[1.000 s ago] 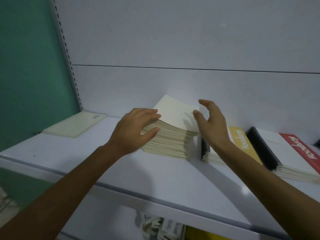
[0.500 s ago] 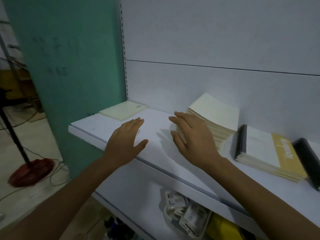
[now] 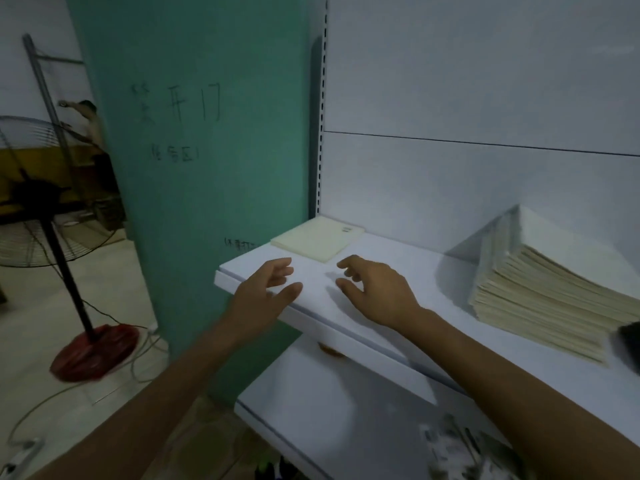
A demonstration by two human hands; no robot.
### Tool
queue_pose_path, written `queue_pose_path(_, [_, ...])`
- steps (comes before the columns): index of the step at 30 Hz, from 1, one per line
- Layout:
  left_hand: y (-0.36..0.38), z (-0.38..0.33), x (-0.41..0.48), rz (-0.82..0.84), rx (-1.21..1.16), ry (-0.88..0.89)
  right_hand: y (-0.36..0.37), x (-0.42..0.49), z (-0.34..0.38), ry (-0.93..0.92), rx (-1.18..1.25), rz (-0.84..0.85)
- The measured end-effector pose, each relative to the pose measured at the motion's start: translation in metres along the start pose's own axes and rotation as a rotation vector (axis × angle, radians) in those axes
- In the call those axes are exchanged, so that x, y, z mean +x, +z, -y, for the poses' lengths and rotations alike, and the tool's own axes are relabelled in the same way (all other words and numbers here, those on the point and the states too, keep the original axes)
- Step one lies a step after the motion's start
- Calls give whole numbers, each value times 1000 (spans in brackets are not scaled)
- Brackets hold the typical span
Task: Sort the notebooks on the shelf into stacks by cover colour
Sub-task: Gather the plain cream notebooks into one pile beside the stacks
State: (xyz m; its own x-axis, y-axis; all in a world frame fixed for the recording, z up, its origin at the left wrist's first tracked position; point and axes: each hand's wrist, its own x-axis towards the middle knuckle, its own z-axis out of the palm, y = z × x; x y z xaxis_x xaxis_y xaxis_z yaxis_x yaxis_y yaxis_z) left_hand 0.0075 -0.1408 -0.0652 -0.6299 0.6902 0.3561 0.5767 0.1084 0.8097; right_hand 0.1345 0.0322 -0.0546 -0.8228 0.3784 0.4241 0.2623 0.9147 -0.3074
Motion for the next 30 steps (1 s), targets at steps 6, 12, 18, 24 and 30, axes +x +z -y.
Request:
queue_pose_path(6, [-43, 40, 24, 76, -106, 43, 55, 99, 30, 117, -125, 46])
queue_pose_path(12, [-64, 73, 42, 142, -156, 56, 91, 152, 11, 284, -246, 202])
queue_pose_path(18, [-66, 89, 56, 148, -170, 128, 90, 134, 23, 306, -317, 354])
queue_pose_path(24, [-56, 79, 70, 5, -250, 189, 62, 72, 68, 218, -261, 351])
queue_pose_path(30, [-52, 66, 82, 207, -303, 200, 59, 11, 74, -167, -404, -39])
